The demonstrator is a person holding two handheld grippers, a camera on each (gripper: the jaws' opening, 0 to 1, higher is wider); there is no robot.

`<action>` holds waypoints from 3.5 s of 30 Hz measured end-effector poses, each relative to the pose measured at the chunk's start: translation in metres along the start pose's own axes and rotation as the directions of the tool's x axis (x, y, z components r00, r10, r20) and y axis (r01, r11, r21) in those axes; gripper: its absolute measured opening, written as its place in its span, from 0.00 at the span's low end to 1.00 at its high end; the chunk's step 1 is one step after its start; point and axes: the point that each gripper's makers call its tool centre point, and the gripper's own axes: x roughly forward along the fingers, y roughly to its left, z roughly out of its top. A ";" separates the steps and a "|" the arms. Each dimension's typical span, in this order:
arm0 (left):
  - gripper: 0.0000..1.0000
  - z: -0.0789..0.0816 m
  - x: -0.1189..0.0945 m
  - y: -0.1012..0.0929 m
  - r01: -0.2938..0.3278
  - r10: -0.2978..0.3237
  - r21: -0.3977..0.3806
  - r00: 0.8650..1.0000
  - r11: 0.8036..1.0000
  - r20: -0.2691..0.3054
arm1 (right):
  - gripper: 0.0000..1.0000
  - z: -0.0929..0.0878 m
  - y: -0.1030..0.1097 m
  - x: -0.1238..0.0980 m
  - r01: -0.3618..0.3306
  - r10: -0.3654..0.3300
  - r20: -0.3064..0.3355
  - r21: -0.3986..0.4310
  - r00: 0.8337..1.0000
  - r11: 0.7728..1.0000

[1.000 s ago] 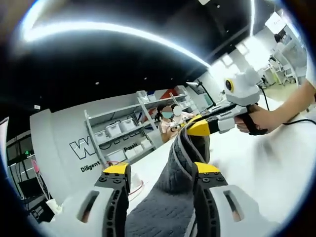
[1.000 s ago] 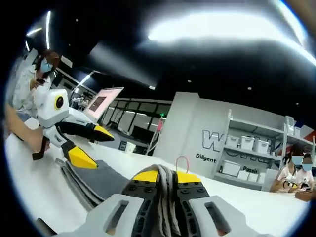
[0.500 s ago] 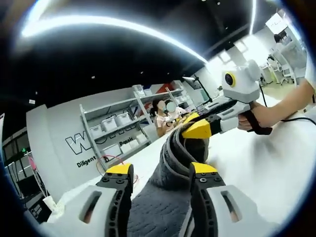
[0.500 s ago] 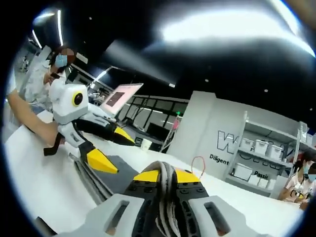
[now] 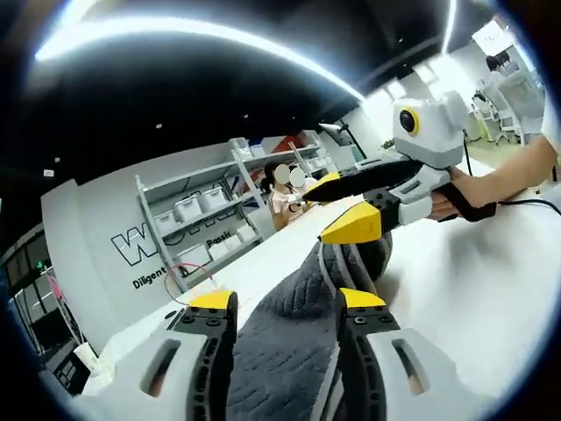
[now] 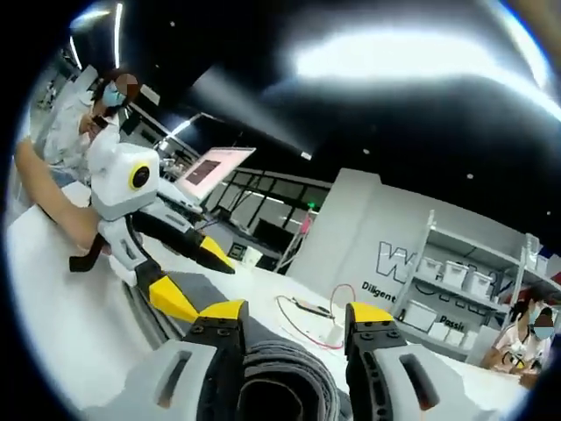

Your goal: Open the folded towel by lifting each exposed corner and separating the folded layers until the towel lies flat within the target outline without major curled edges

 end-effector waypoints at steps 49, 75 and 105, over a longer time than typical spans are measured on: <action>0.07 -0.037 -0.003 -0.052 0.184 -0.160 0.113 0.967 0.976 -0.197 | 0.50 -0.046 0.013 0.003 0.000 -0.068 -0.232 -0.284 0.970 0.959; 0.05 -0.026 0.003 -0.033 0.149 -0.138 0.086 0.982 0.985 -0.129 | 0.43 -0.034 0.065 0.009 -0.176 0.087 -0.197 -0.496 0.977 0.850; 0.05 0.006 0.000 -0.062 0.231 -0.234 0.189 0.972 0.955 -0.007 | 0.35 -0.046 0.076 0.010 -0.232 0.094 -0.247 -0.622 0.964 0.747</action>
